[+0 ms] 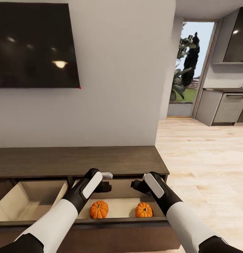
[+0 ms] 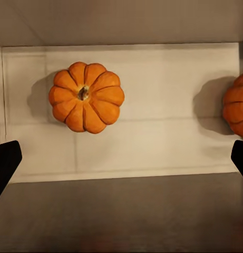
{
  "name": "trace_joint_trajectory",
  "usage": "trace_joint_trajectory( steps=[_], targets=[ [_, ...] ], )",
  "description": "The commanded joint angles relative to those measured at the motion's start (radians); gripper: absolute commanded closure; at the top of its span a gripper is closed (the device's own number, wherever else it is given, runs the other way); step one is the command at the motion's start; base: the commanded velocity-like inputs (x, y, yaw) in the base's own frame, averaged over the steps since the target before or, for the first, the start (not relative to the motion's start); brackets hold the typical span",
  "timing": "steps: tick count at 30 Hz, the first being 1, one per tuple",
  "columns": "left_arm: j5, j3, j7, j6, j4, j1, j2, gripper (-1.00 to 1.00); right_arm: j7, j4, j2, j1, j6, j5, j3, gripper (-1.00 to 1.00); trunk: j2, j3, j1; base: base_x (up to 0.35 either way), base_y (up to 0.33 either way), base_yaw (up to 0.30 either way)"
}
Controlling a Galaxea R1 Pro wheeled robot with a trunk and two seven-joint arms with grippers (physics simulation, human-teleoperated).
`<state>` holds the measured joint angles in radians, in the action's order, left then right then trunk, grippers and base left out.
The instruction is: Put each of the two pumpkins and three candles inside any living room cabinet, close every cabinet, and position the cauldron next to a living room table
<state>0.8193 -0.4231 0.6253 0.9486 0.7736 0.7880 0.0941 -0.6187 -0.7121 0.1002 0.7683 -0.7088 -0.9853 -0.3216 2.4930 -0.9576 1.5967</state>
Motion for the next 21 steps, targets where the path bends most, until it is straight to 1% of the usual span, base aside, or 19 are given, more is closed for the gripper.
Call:
trace_joint_trajectory(
  steps=[1,10,15,21],
  targets=[
    [0.011,-0.002,0.01,0.001,0.001,0.001,0.0,-1.0,-0.01,-0.001,-0.001,0.001,0.0,-0.01,-0.003,-1.0,-0.007,0.002,-0.004,-0.127,0.0,0.0],
    [0.012,-0.002,0.009,0.0,0.004,0.0,-0.002,-1.0,-0.01,-0.001,-0.001,0.0,0.0,-0.01,-0.003,-1.0,-0.07,0.03,-0.039,-0.148,0.003,0.0],
    [0.012,-0.002,0.008,-0.001,0.005,0.0,-0.002,-1.0,-0.01,-0.001,-0.001,0.0,0.0,-0.01,-0.003,-1.0,-0.105,0.046,-0.058,-0.077,0.004,0.0],
    [0.011,-0.002,0.008,-0.001,0.008,0.0,-0.003,-1.0,-0.01,-0.001,-0.001,0.0,0.0,-0.01,-0.003,-1.0,-0.147,0.065,-0.081,-0.17,0.001,0.0]
  ],
)
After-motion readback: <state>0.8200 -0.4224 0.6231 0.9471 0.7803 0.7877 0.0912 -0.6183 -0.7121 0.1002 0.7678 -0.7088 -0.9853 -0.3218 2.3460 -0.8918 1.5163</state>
